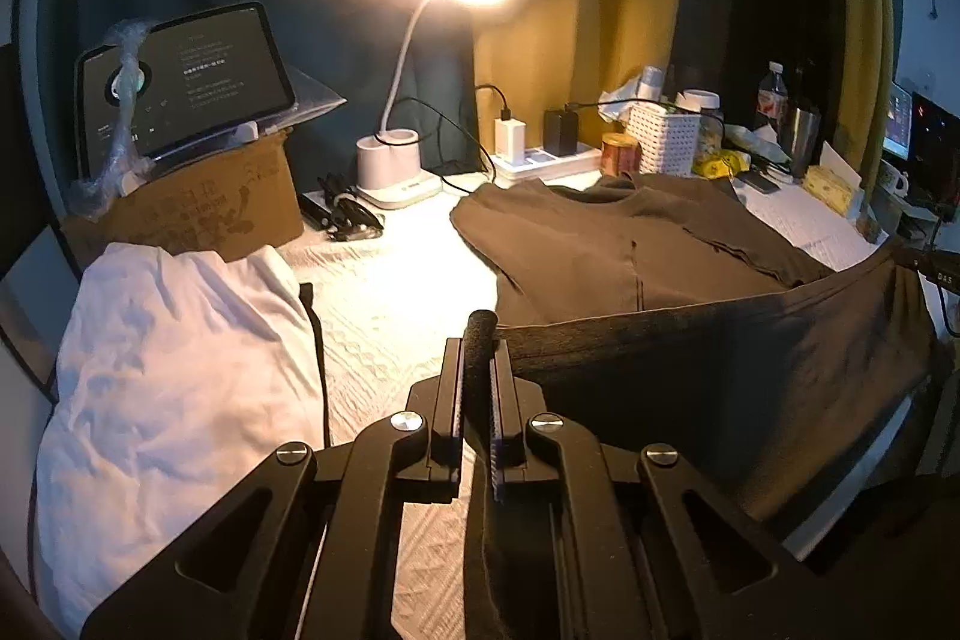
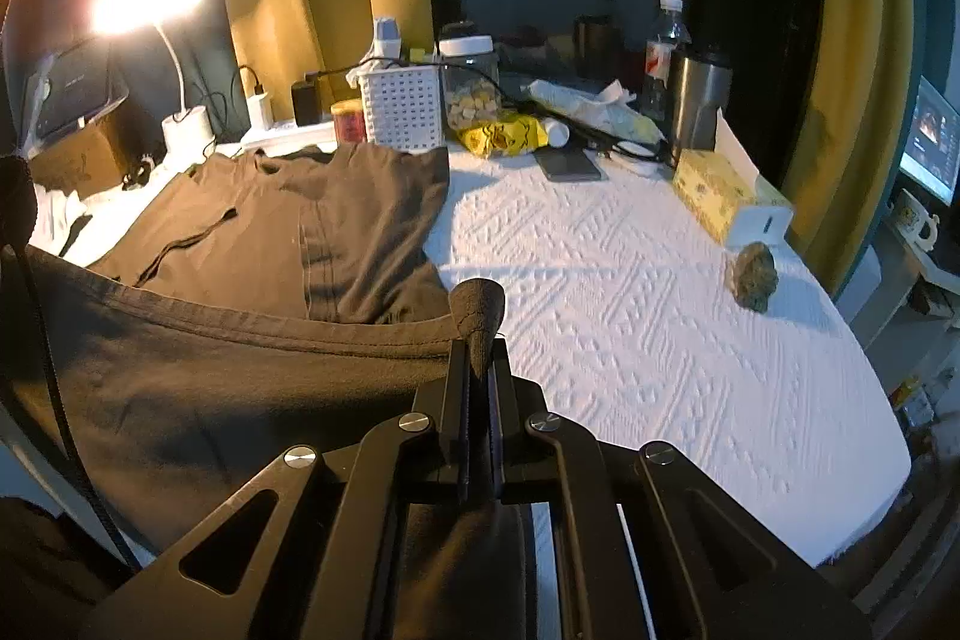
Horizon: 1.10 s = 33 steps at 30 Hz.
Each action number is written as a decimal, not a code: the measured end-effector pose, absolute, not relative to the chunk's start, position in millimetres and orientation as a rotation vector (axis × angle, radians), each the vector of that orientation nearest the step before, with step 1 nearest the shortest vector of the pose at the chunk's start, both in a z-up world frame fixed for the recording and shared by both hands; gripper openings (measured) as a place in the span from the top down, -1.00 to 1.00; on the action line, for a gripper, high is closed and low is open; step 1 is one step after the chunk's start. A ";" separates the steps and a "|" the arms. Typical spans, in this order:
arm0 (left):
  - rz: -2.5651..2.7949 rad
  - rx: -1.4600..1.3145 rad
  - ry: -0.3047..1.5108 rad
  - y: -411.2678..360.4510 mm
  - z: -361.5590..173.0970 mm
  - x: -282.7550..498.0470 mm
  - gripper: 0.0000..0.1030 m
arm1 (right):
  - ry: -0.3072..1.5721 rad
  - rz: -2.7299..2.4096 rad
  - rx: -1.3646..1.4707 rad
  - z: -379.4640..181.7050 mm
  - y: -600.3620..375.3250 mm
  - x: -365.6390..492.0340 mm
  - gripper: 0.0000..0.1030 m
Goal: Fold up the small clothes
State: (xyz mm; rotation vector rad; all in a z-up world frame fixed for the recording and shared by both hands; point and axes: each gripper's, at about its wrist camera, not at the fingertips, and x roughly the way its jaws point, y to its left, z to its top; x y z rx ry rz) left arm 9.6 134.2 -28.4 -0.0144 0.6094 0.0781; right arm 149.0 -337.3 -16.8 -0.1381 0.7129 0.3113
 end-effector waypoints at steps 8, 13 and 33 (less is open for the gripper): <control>0.093 -0.015 0.584 139.4 -16.4 23.8 0.90 | 0.675 0.327 -0.123 -1.7 -332.5 168.6 0.89; 0.102 -0.004 0.568 141.4 -9.1 34.6 0.90 | 0.656 0.333 -0.119 5.3 -328.7 182.1 0.89; 0.118 0.024 0.531 154.2 9.0 96.7 0.90 | 0.590 0.348 -0.124 27.3 -315.6 251.8 0.89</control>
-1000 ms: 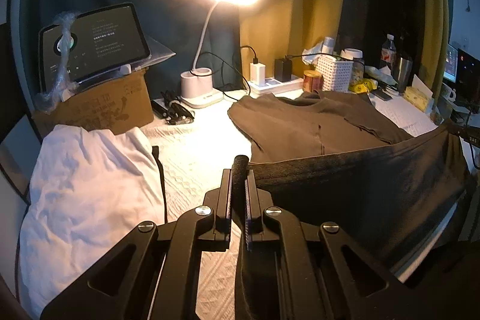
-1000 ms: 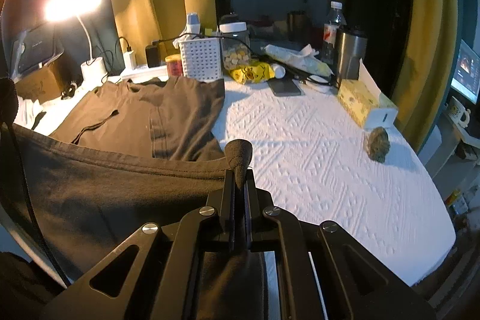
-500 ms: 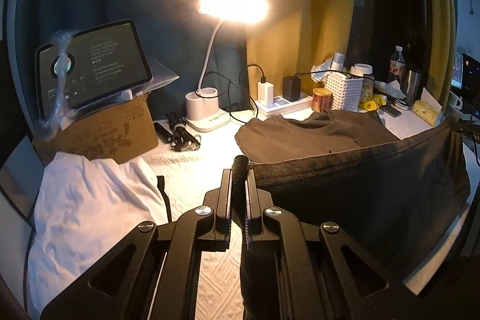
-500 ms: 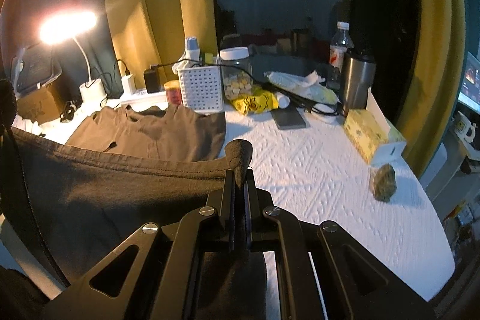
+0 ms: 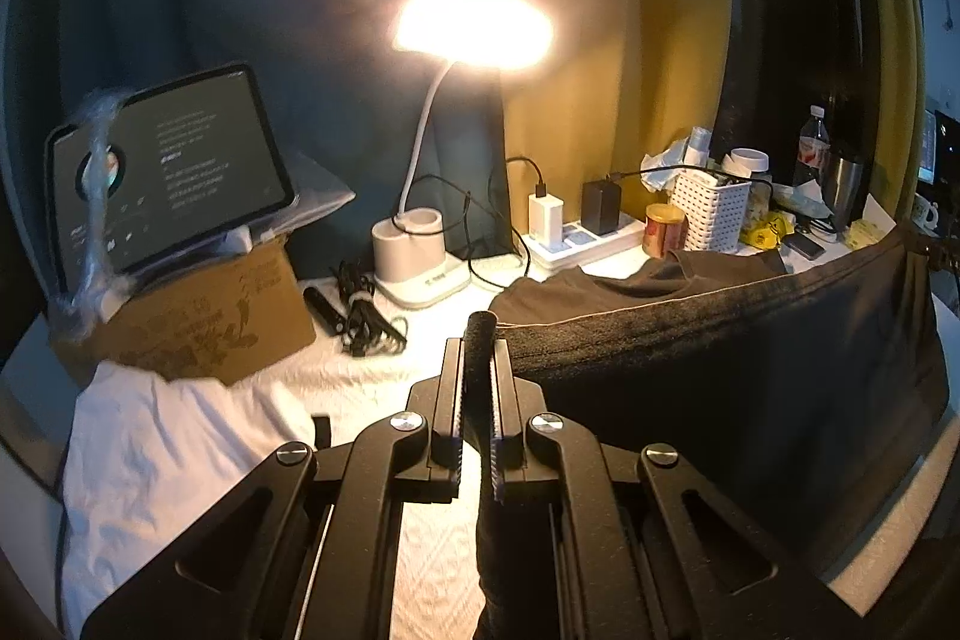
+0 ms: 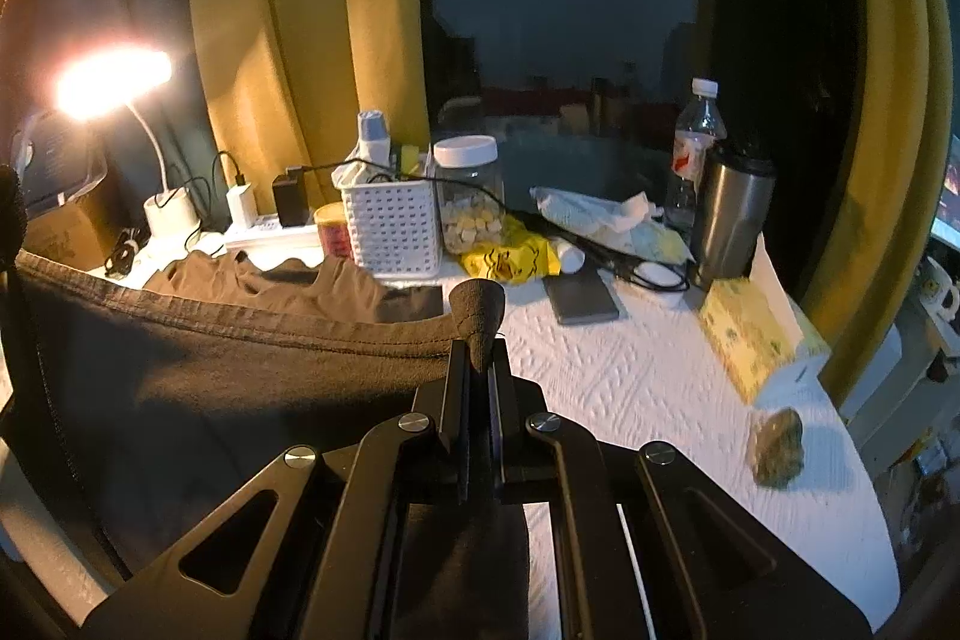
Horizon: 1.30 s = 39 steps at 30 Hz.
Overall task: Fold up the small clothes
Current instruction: 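Carry the held hem with both tools over toward the collar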
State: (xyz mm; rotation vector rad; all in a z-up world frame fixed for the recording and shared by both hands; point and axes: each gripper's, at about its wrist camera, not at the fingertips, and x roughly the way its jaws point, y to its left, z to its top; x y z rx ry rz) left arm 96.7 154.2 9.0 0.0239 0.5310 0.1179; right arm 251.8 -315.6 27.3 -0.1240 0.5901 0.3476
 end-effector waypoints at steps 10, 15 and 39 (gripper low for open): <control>0.106 0.049 0.519 165.5 13.5 140.3 0.90 | 0.567 0.357 -0.135 29.7 -303.0 288.6 0.89; 0.110 0.058 0.516 172.5 14.9 158.9 0.90 | 0.544 0.358 -0.143 32.2 -295.2 309.5 0.89; 0.124 0.099 0.463 199.7 30.0 260.6 0.90 | 0.479 0.368 -0.218 39.0 -259.7 410.3 0.89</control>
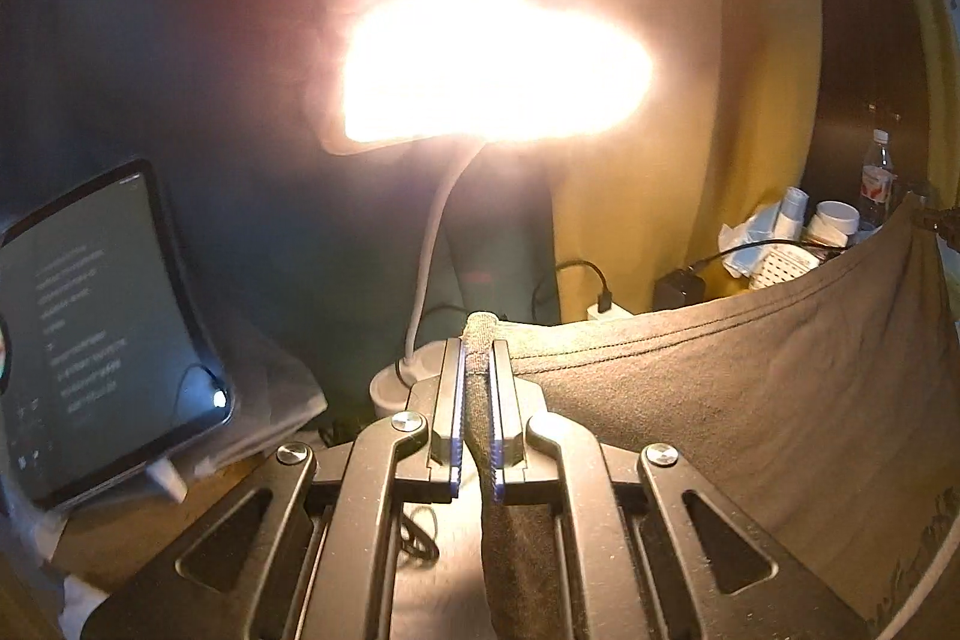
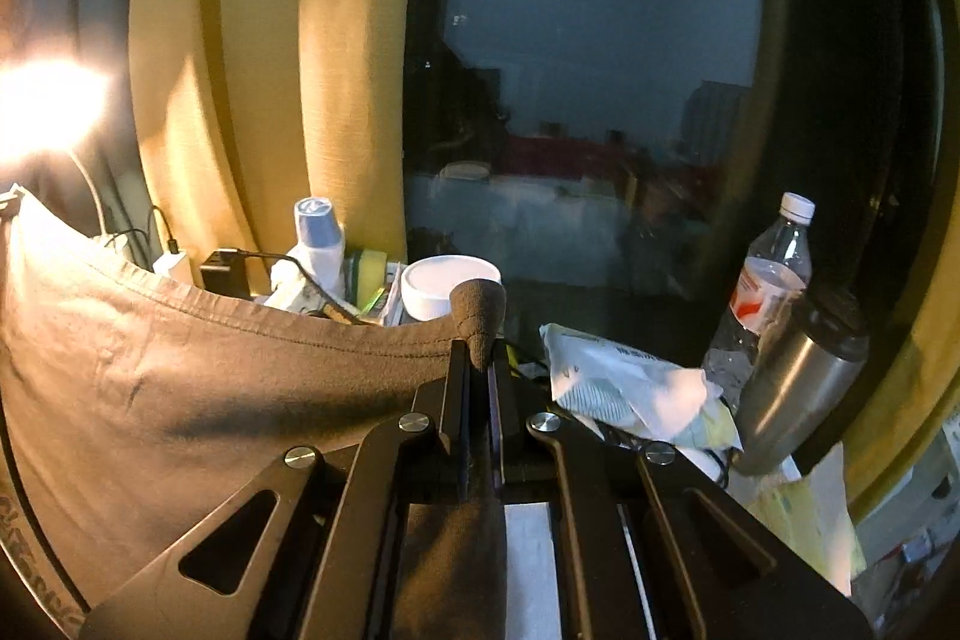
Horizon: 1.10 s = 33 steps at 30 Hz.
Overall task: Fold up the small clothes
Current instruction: 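Carry the held hem with both tools over toward the collar, then open both tools and release the hem onto the shirt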
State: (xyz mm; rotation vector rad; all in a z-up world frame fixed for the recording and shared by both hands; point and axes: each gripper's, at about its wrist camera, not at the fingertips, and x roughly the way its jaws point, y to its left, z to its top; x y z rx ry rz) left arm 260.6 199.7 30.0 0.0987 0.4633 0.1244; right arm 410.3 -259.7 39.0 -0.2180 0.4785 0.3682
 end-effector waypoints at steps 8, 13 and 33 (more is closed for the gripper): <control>0.127 0.084 0.525 210.1 -4.1 296.1 0.90 | 0.541 0.351 -0.226 0.3 -256.6 442.9 0.89; 0.109 0.077 0.582 211.6 -34.9 312.8 0.90 | 0.603 0.351 -0.208 -26.3 -255.8 457.6 0.88; 0.162 -0.033 0.713 230.5 -56.3 302.8 -0.31 | 0.665 0.304 -0.229 -50.4 -254.6 454.2 0.37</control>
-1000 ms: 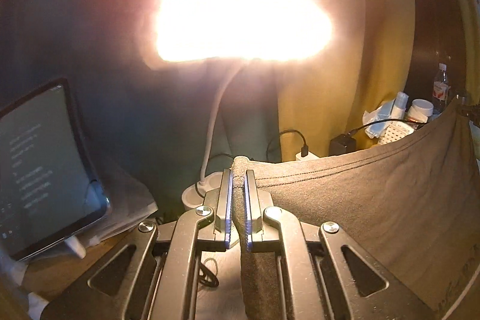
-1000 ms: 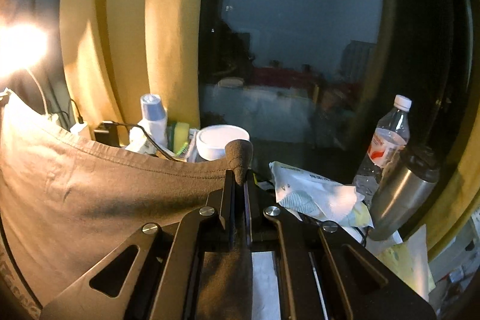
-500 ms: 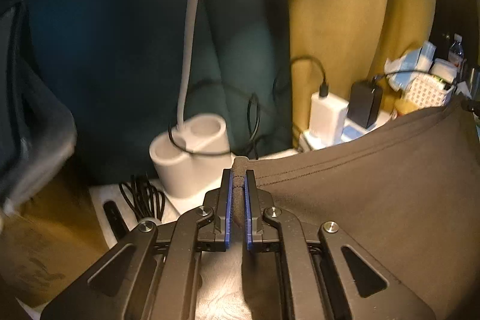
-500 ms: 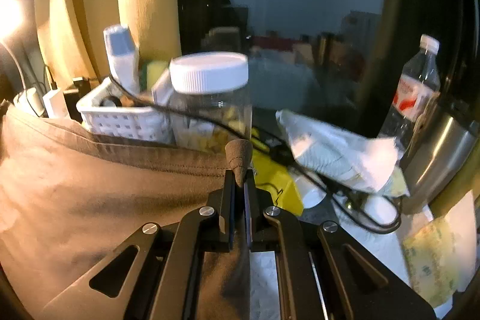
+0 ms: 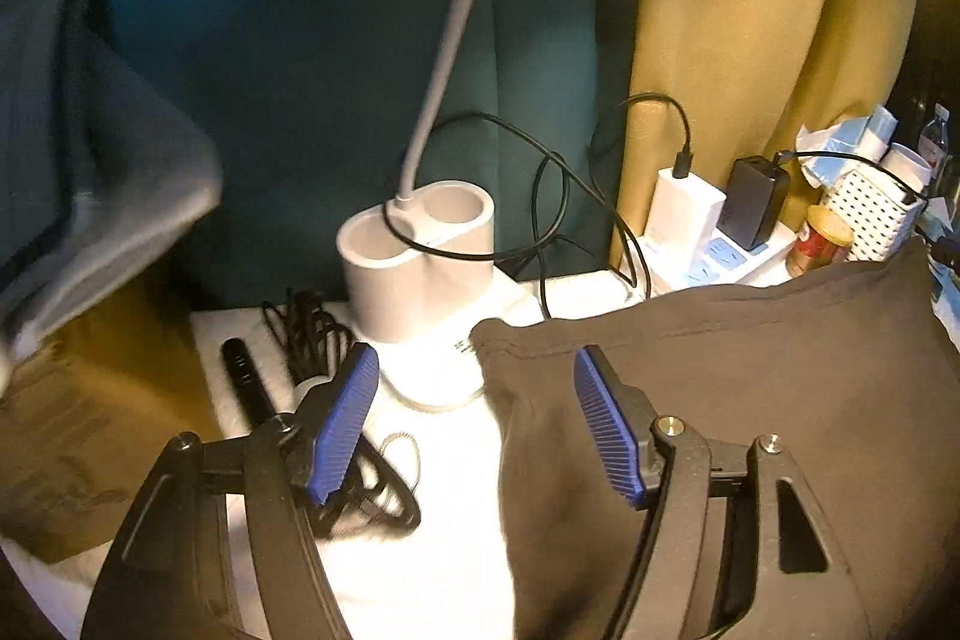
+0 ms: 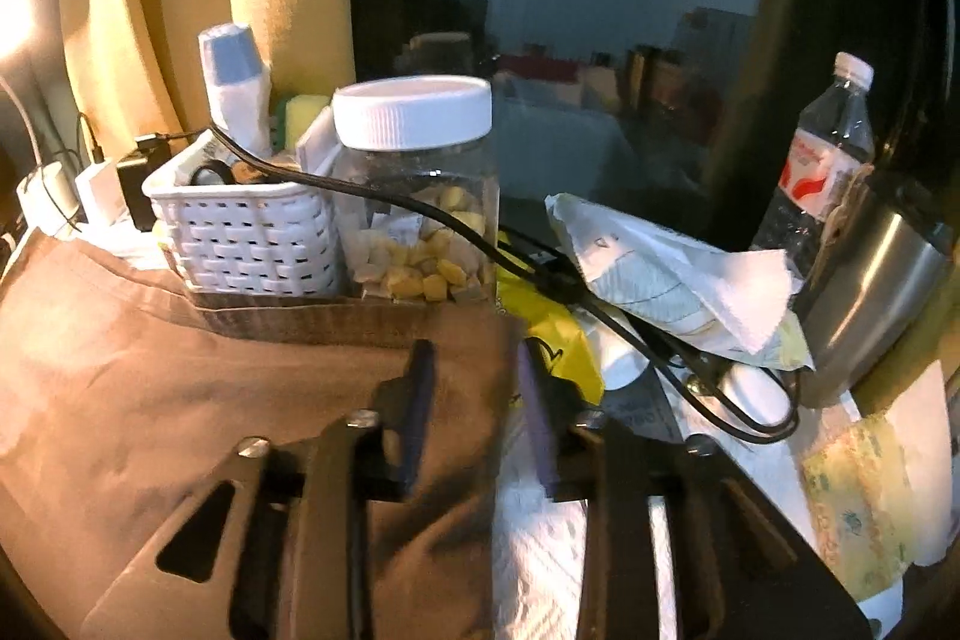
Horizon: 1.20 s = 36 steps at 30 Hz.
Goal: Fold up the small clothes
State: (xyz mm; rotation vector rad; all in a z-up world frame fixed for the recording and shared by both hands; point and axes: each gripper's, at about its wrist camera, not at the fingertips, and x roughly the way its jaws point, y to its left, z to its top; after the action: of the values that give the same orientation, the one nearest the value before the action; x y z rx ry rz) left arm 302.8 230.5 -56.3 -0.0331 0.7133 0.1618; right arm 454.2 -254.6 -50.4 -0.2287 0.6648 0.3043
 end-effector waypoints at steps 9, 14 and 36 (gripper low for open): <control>0.159 -0.068 0.739 224.2 -49.4 247.0 -0.31 | 0.670 0.285 -0.202 -36.8 -279.1 409.0 0.37; 0.109 -0.127 0.751 216.9 -57.0 216.3 -0.31 | 0.688 0.266 -0.162 -36.0 -301.6 376.1 0.37; 0.072 -0.204 0.843 173.9 -85.3 98.9 -0.31 | 0.867 0.252 -0.099 -77.9 -351.2 252.2 0.00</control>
State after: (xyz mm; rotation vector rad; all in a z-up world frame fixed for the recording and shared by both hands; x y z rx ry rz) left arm 99.0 173.9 -85.3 -0.2044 0.8434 0.0720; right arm 252.2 -351.2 -77.9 -0.0988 0.8674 0.2523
